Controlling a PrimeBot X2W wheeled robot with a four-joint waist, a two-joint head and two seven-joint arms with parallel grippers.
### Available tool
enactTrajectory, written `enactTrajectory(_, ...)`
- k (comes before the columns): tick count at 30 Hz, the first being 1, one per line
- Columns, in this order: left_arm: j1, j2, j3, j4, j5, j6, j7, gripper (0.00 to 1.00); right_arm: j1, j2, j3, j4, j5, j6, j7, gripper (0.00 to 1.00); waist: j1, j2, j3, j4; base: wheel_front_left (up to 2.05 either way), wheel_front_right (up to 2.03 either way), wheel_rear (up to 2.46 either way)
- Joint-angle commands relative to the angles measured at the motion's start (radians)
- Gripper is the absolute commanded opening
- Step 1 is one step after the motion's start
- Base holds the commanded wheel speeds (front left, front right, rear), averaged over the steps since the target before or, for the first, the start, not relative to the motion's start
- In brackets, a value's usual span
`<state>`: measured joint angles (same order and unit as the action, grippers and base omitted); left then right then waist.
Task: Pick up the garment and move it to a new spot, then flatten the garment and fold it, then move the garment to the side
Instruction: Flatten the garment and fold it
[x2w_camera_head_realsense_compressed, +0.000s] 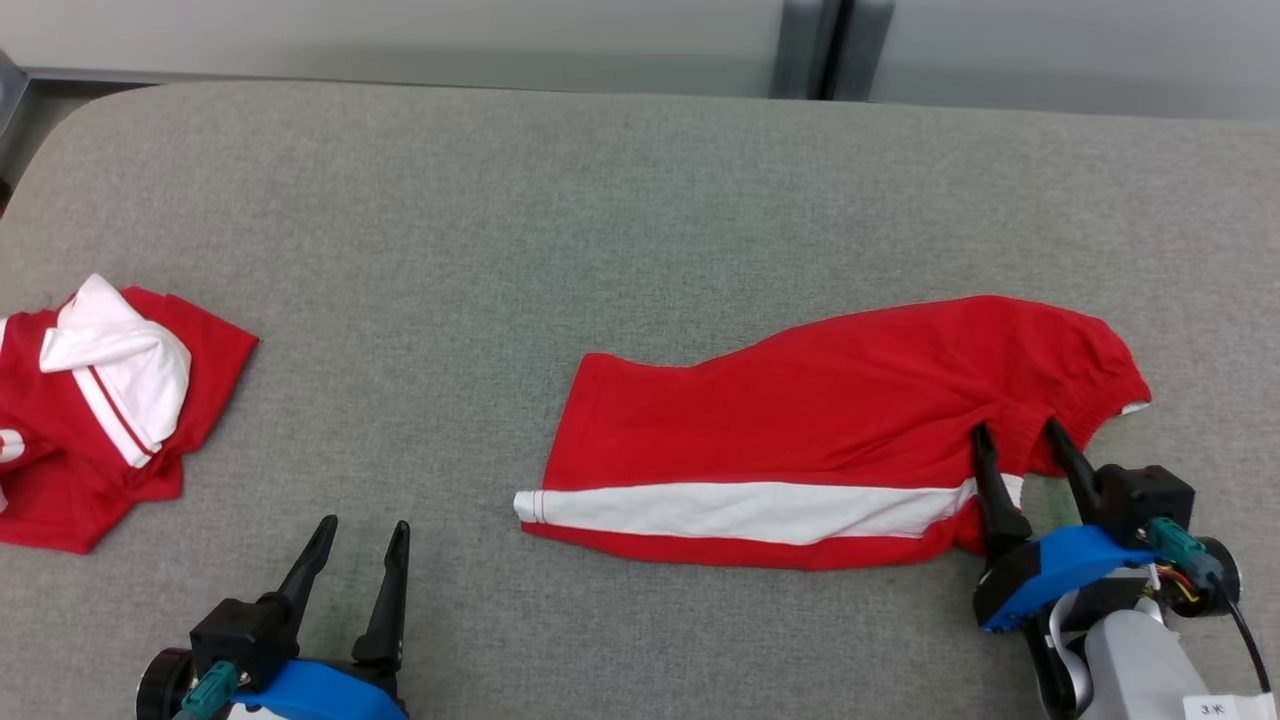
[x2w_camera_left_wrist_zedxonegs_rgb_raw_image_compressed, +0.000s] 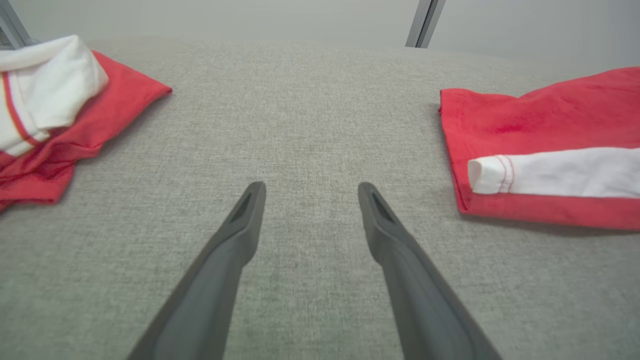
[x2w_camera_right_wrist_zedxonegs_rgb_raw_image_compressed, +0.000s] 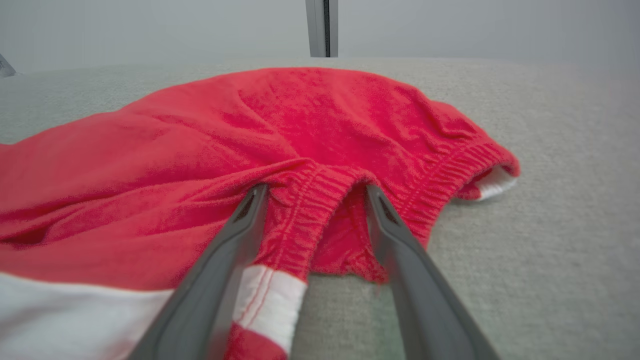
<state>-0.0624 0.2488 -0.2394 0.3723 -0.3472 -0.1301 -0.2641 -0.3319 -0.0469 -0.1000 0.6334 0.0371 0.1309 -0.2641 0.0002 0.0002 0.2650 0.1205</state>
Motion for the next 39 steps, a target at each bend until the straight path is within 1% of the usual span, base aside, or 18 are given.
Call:
enactTrajectory(1,-0.008,-0.002,0.007,-0.001,0.000,-0.001,0.000,1.00,0.019,-0.006,-0.010,-0.027,0.000,0.000,0.000,1.00,-0.0002,-0.0002,-0.017,-0.015,0.00,0.00,0.00)
enactTrajectory(2,-0.003,-0.012,0.022,0.001,0.005,-0.001,0.000,1.00,0.056,-0.007,-0.018,-0.064,0.000,0.000,0.000,1.00,-0.0002,-0.0002,-0.037,-0.030,0.00,0.00,0.00)
enactTrajectory(7,0.017,-0.040,0.059,0.008,0.027,-0.001,0.000,1.00,0.138,-0.007,-0.054,-0.143,0.010,0.000,0.000,1.00,-0.0002,-0.0002,-0.092,-0.070,0.00,0.00,0.00)
enactTrajectory(12,0.038,-0.069,0.100,0.015,0.062,-0.001,0.000,1.00,0.203,-0.006,-0.047,-0.241,0.016,0.000,0.000,1.00,-0.0002,-0.0002,-0.141,-0.099,0.00,0.00,0.00)
enactTrajectory(15,0.044,-0.086,0.125,0.025,0.086,-0.001,0.000,1.00,0.224,-0.006,-0.053,-0.263,0.010,0.000,0.000,1.00,-0.0002,-0.0002,-0.169,-0.108,0.00,0.00,0.00)
enactTrajectory(17,0.054,-0.096,0.142,0.030,0.100,-0.001,0.000,1.00,0.232,-0.006,-0.038,-0.278,0.020,0.000,0.000,1.00,-0.0002,-0.0002,-0.185,-0.109,0.00,0.00,0.00)
enactTrajectory(21,0.068,-0.116,0.162,0.033,0.130,-0.001,0.000,1.00,0.263,-0.006,0.033,-0.302,0.021,0.000,0.000,1.00,-0.0002,-0.0002,-0.219,-0.109,0.00,0.00,0.00)
enactTrajectory(25,0.088,-0.131,0.184,0.043,0.153,-0.001,0.000,1.00,0.295,-0.006,0.066,-0.282,0.028,0.000,0.000,1.00,-0.0002,-0.0002,-0.246,-0.108,0.00,0.00,0.00)
enactTrajectory(32,0.103,-0.146,0.206,0.061,0.175,-0.001,0.000,1.00,0.316,-0.006,0.072,-0.243,0.039,0.000,0.000,1.00,-0.0002,-0.0002,-0.262,-0.107,0.00,0.00,0.00)
enactTrajectory(35,0.102,-0.147,0.204,0.062,0.177,-0.001,0.000,1.00,0.313,-0.006,0.080,-0.237,0.045,0.000,0.000,1.00,-0.0002,-0.0002,-0.258,-0.107,0.00,0.00,0.00)
enactTrajectory(39,0.090,-0.140,0.180,0.055,0.163,-0.001,0.000,1.00,0.298,-0.007,0.088,-0.195,0.068,0.000,0.000,1.00,-0.0002,-0.0002,-0.238,-0.104,0.00,0.00,0.00)
